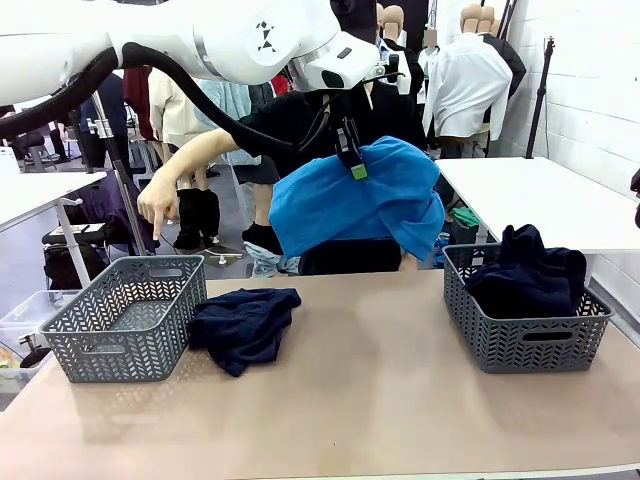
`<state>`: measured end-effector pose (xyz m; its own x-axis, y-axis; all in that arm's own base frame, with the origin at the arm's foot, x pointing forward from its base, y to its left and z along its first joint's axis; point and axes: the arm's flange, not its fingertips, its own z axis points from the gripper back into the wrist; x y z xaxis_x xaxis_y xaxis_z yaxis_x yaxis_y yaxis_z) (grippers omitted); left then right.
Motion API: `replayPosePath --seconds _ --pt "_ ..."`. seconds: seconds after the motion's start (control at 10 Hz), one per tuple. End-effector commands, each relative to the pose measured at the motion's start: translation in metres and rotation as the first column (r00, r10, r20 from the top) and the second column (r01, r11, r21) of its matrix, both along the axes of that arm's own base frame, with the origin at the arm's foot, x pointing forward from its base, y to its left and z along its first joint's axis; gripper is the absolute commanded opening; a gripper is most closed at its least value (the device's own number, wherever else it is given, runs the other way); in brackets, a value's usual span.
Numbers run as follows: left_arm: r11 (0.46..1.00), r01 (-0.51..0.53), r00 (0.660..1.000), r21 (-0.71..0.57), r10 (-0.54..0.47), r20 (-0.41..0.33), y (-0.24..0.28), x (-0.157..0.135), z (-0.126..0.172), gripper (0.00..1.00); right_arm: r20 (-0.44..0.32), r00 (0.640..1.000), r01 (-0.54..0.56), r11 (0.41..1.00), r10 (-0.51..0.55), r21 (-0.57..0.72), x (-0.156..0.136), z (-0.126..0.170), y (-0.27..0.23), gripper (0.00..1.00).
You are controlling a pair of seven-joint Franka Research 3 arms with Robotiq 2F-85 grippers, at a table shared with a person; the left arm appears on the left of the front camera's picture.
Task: Sort the tops and bottoms.
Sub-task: Sort the clothes according to human instructions.
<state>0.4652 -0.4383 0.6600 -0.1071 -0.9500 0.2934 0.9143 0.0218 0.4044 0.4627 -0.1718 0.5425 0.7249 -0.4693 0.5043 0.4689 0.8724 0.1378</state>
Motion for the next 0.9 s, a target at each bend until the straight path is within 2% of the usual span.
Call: replayPosePath --seconds 0.0,0.8 --pt "1.000 -0.001 1.000 0.006 0.001 0.006 0.0018 -0.0013 0.0058 0.00 -0.014 1.000 0.001 1.000 -0.001 -0.017 0.0004 0.0004 0.0013 1.00" --pt "1.000 -0.001 1.000 0.006 0.001 0.006 0.0018 -0.0013 0.0058 0.00 -0.014 1.000 0.001 1.000 -0.001 -0.017 0.0004 0.0004 0.0013 1.00"
